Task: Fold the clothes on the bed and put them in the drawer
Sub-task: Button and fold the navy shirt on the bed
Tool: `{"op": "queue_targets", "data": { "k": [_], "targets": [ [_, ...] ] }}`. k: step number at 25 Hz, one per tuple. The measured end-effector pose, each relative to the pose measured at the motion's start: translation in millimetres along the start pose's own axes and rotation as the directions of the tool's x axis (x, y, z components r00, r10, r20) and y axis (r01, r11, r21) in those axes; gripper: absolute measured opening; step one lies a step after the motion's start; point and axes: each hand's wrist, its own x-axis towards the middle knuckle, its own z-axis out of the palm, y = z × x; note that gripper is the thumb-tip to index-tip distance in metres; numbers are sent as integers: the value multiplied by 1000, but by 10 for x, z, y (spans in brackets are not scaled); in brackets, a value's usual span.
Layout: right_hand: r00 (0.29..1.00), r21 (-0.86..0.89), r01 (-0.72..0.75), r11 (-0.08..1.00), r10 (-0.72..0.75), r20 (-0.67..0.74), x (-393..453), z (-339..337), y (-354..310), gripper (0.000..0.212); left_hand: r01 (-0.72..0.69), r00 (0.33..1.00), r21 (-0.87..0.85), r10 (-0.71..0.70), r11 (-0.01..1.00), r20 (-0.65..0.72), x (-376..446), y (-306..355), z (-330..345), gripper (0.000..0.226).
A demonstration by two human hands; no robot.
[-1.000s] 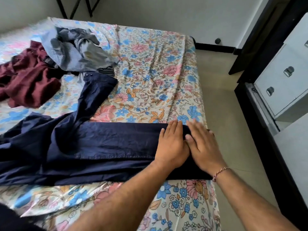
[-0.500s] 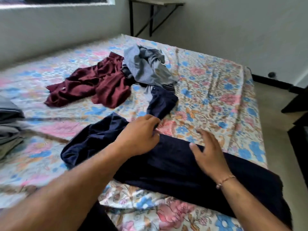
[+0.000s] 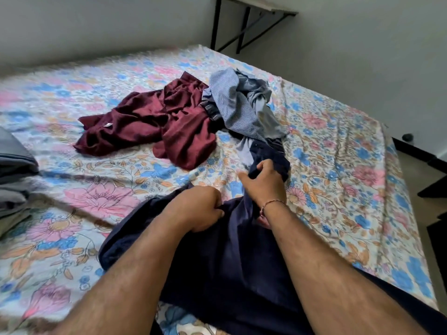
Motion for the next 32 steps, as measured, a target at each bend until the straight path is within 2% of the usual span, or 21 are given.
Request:
{"op": "queue_targets", "data": {
  "k": [2,3,5,6,7,9,10,13,14,15,16,17,18,19,21,23,25,27,28,30,32],
  "targets": [
    [999,-128,-7,992,14,50,99,166,-77,47,40,998,-60,-43,997,-54,39,-46,42,16],
    [999,-83,-42,996,42,1,146,199,-62,41,60,996,-82,-65,995,-60,60,-91,62,17],
    [968,238,-107,965,155,-196,107,112,86,36,84,995,-107,-90,991,-52,81,-170,61,20],
    [922,419,-151,896,280,-267,45,5,230,34,81,995,-111,-86,991,-43,89,-209,51,21],
    [858,659,-183,729,446,-255,-88,-135,416,33,68,997,-112,-72,991,-32,99,-237,45,23],
    [805,842,-217,494,579,-131,-425,-378,845,29,41,999,-111,-40,993,17,120,-252,30,27],
    [790,816,-255,520,598,-135,-583,-451,1171,28,35,998,-102,-30,994,48,125,-250,31,28],
    [632,962,-189,198,775,-35,-898,-537,1542,32,58,996,-30,-56,998,62,98,-208,-26,29],
    [629,961,-158,225,773,-77,-933,-594,1546,36,67,998,15,-67,998,13,51,-154,-56,29],
    [654,899,-157,408,725,-215,-908,-661,1437,42,64,995,75,-58,995,-81,-7,-67,-72,32],
    [723,728,-143,671,573,-386,-836,-710,1367,51,36,980,125,-10,992,-200,-69,62,-59,38],
    [832,469,-60,881,304,-464,-755,-743,1286,63,-41,945,141,84,989,-315,-144,244,-21,46],
    [930,160,36,986,25,-366,-615,-733,1224,75,-163,897,110,194,980,-398,-234,458,44,53],
    [980,-118,126,985,-142,-142,-486,-672,1198,84,-279,865,65,280,958,-417,-322,665,141,59],
    [969,-431,210,877,-128,213,-264,-543,1193,77,-385,889,34,380,922,-256,-436,931,411,78],
    [989,-473,109,874,-48,138,-212,-527,1179,42,-335,942,120,332,935,47,-455,909,672,104],
    [997,-314,-55,948,34,-74,-222,-667,1177,31,-296,937,199,244,934,249,-414,745,804,113],
    [935,94,-237,967,253,-248,-251,-1000,1259,21,-294,923,183,229,938,310,-357,659,808,104],
    [891,338,-274,901,370,-264,-304,-1216,1319,17,-297,918,141,241,945,315,-333,653,780,97],
    [835,719,-255,646,523,-173,-569,-1637,1525,17,-313,905,12,294,950,306,-295,627,672,89],
    [806,863,-268,429,590,-43,-1033,-2021,1808,22,-348,894,-110,364,931,260,-277,599,548,91]
  ]
}}
